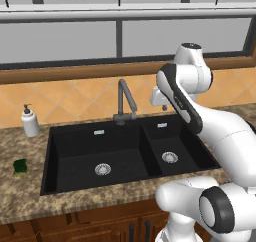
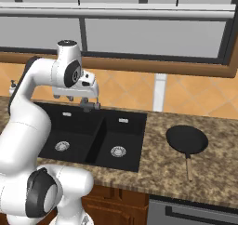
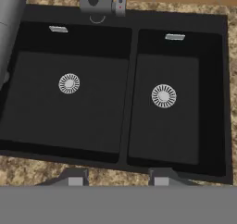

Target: Pick the pan and sponge and place them into the sink. Then turn on the water.

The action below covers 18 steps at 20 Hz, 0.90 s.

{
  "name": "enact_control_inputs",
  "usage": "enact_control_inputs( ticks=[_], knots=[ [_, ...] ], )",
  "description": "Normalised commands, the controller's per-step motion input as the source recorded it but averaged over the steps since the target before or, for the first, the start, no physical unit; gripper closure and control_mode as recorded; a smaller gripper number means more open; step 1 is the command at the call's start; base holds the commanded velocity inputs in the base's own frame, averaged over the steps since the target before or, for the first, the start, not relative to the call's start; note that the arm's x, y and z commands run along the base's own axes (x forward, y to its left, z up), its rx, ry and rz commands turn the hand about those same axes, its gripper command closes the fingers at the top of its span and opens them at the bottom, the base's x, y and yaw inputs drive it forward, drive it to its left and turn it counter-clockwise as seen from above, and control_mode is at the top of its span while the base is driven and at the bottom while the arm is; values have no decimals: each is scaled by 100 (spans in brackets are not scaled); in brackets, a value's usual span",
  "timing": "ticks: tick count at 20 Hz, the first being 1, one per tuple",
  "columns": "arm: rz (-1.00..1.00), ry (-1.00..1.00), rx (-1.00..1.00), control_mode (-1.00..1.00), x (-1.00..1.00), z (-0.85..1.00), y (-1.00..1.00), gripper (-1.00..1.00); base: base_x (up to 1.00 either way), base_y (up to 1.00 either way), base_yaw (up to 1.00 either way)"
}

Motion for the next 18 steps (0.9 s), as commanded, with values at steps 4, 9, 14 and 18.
enact_control_inputs(
  ticks=[4, 9, 14, 18],
  knots=[
    [-4, 0, 0, -100, 0, -5, -17, -100, 0, 0, 0],
    [-15, 0, 0, -100, -1, -16, -79, -100, 0, 0, 0],
    [-21, 0, -6, -100, -1, -30, -85, -100, 0, 0, 0],
    [-18, 0, -14, -100, -3, -43, -72, -100, 0, 0, 0]
  ],
)
